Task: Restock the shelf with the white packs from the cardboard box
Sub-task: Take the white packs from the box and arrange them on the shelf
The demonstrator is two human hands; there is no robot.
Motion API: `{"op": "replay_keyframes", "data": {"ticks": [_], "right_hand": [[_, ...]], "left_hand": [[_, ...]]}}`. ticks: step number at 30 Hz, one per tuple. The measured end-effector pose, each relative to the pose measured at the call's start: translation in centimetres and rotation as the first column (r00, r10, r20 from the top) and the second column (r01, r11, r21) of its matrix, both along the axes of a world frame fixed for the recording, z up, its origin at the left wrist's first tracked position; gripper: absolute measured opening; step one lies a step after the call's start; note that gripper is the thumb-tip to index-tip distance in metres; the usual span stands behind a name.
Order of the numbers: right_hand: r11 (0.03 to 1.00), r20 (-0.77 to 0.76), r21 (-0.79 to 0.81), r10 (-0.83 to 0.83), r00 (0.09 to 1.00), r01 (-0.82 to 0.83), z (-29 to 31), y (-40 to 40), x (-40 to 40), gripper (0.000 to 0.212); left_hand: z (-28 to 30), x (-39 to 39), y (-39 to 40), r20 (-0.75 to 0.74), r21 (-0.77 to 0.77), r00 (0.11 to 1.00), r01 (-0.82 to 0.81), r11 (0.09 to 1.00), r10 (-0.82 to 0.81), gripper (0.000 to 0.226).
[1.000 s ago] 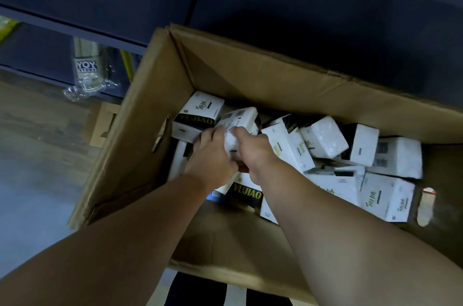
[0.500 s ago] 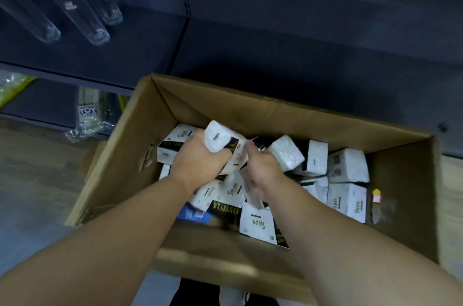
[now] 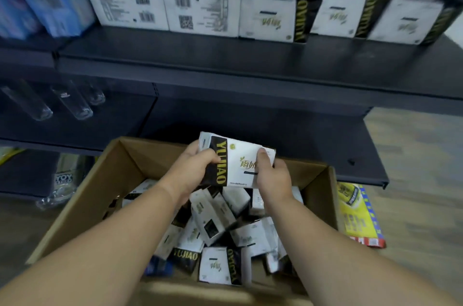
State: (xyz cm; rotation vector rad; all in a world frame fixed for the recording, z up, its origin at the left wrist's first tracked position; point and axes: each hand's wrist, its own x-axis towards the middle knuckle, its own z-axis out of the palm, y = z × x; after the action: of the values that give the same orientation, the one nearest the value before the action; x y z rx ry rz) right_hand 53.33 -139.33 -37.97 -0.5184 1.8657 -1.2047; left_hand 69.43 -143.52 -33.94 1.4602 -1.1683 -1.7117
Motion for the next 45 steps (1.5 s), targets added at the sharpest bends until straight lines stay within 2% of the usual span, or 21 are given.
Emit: {"op": "replay_keyframes", "data": {"ticks": [6,9,11,13,17,21,26,33,35,38,45], "right_hand": [[0.991,-0.100,-0.132,-0.019,0.995,0.006,4.3,2.0,-3.2,0.030],[0.984,-0.120,-0.177,-0.026,0.992,0.004,6.1,2.6,-3.8,0.027],[0.980,-0.134,-0.201,-0.042,0.990,0.014,7.1,2.8,-4.1,0.027],[0.971,-0.159,-0.237,-0.063,0.985,0.024,8.1,3.0,-4.3,0.029],[0.955,-0.194,-0.290,-0.129,0.972,0.069,9.8,3.1,-4.4,0.032],[0.938,-0.199,-0.326,-0.188,0.962,0.116,11.4,3.2,-4.2,0.031],[0.914,-0.200,-0.366,-0.262,0.944,0.176,13.2,3.4,-4.4,0.033],[0.884,-0.194,-0.428,-0.291,0.937,0.187,16.1,2.9,-7.3,0.022],[0.875,-0.196,-0.448,-0.297,0.935,0.184,17.0,2.7,-8.7,0.021],[0.856,-0.196,-0.491,-0.289,0.937,0.161,18.3,2.5,-11.1,0.024],[0.842,-0.204,-0.528,-0.251,0.946,0.110,19.5,0.7,-17.9,0.026]], "left_hand": [[3.5,-2.9,1.6,0.031,-0.167,0.998,0.058,0.984,-0.054,0.033],[4.7,-3.7,1.9,0.052,-0.201,0.997,0.074,0.977,-0.065,0.046],[5.7,-4.1,2.2,0.048,-0.253,0.996,0.082,0.964,-0.072,0.034],[6.4,-4.5,2.4,0.048,-0.295,0.996,0.085,0.952,-0.074,0.033],[7.2,-4.5,1.4,0.071,-0.348,0.994,0.100,0.932,-0.080,0.073],[8.4,-4.2,0.9,0.081,-0.381,0.990,0.137,0.915,-0.115,0.083],[10.8,-5.1,0.8,0.174,-0.435,0.980,0.169,0.884,-0.102,0.078],[13.7,-8.3,0.6,0.195,-0.488,0.977,0.170,0.856,-0.083,0.078],[14.5,-9.8,0.5,0.173,-0.502,0.981,0.162,0.850,-0.085,0.067],[15.5,-12.3,0.4,0.124,-0.544,0.989,0.140,0.828,-0.085,0.032],[15.8,-18.9,-1.0,0.135,-0.583,0.989,0.129,0.802,-0.061,0.032]]}}
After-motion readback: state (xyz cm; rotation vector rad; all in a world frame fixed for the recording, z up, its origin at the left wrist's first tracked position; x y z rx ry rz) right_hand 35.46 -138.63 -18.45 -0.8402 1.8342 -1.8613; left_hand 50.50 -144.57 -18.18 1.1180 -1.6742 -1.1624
